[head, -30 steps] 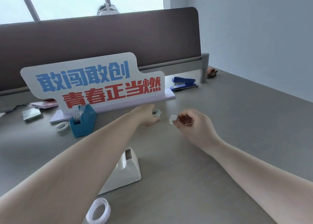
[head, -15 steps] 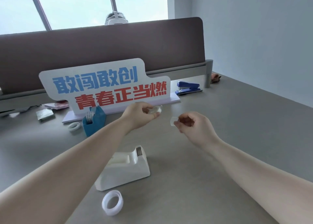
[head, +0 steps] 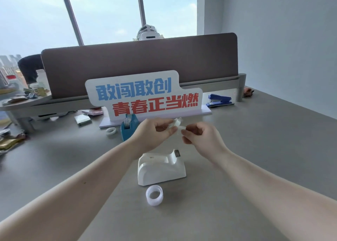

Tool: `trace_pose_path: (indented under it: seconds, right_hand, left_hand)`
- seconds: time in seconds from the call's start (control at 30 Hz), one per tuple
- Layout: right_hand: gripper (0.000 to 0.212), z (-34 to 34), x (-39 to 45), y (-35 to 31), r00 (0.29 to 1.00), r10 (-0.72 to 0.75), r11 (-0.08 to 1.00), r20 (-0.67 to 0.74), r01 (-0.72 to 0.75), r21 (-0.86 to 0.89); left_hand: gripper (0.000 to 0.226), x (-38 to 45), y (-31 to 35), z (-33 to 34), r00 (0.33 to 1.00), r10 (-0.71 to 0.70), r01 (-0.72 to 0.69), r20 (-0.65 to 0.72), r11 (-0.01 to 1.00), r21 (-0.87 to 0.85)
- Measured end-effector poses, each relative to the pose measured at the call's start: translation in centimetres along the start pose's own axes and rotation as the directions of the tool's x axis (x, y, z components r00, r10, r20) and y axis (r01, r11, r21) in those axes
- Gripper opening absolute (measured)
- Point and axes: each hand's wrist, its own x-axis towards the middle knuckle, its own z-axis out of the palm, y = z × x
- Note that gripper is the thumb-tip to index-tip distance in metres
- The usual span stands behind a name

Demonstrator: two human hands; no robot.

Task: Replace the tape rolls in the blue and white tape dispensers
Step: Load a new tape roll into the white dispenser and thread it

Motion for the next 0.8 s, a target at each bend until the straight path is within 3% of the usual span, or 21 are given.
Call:
trace_pose_path:
  seconds: [0.27, 0.4, 0.57, 0.67, 0.8]
  right_hand:
    - [0.018, 1.6, -1.1, -1.5, 0.992, 0.076, 0.943, 0.097, -0.103, 0.318]
    - [0.007, 2.0, -1.8, -2.5, 0.988, 0.084, 0.881, 0.130, -0.135, 0.453]
    - [0.019, 2.0, -2.1, -3.0, 0.984, 0.096, 0.794, 0.151, -0.167, 0.584]
    - [0.020, 2.0, -2.2, -3.1, 0.984, 0.104, 0.769, 0.144, -0.171, 0.616]
    - [0.017, 1.9, -2.3, -3.2, 0.981, 0.119, 0.742, 0.152, -0.190, 0.643]
  left_hand:
    - [0.024, -1.7, -0.8, -0.4, 0.996, -0.069, 0.052, -0.059, 0.967, -0.247]
    - [0.023, -2.0, -0.5, 0.0, 0.984, -0.168, 0.120, -0.066, 0.882, -0.455]
    - [0.015, -2.5, 0.2, 0.1, 0.969, -0.235, 0.134, -0.071, 0.749, -0.649]
    - [0.013, -2.7, 0.5, 0.3, 0.968, -0.239, 0.126, -0.081, 0.738, -0.663]
    - [0.029, -2.7, 0.5, 0.5, 0.977, -0.181, 0.083, -0.113, 0.811, -0.579]
